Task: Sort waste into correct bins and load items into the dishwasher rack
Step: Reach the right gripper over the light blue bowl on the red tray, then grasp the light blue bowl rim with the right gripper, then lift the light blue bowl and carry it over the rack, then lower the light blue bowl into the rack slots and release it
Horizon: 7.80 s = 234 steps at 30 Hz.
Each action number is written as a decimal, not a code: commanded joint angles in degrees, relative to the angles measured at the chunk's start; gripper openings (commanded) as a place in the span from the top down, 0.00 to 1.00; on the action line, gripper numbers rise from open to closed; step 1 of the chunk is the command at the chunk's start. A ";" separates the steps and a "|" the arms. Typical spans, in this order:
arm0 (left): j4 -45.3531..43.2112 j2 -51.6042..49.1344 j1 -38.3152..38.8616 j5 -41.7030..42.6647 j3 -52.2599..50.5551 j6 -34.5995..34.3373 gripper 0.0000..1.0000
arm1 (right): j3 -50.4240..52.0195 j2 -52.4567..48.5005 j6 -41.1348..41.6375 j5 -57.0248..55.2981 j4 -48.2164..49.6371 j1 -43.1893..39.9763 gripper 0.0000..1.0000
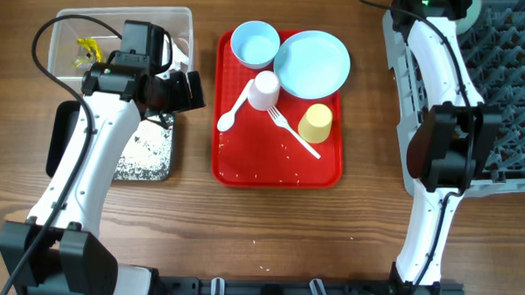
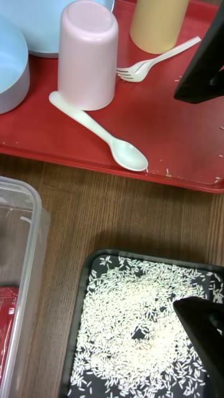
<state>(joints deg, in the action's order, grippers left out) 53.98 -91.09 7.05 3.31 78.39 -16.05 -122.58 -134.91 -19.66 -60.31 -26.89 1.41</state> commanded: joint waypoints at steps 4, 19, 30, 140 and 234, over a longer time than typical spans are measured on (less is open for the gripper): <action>-0.13 -0.44 -0.15 0.68 0.26 -0.74 0.00 | 0.46 -1.62 -2.95 -2.69 1.14 1.49 0.96; -0.13 -0.44 -0.15 0.68 0.26 -0.74 0.00 | 0.48 -5.68 -10.88 -16.13 8.57 2.32 0.96; -0.13 -0.44 -0.15 0.68 0.26 -0.74 0.00 | 1.20 -5.68 -12.46 -15.93 9.60 3.52 0.95; -0.13 -0.44 -0.15 0.68 0.26 -0.72 0.00 | 0.98 14.82 30.12 -1.16 -20.41 22.60 0.96; -0.13 -0.44 -0.15 0.68 0.26 -0.72 0.00 | 36.30 20.00 -8.85 -8.22 10.36 2.16 0.96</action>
<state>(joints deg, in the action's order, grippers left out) 53.84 -91.13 7.05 3.33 78.39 -16.05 -88.23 -114.32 -27.35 -66.72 -16.99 3.97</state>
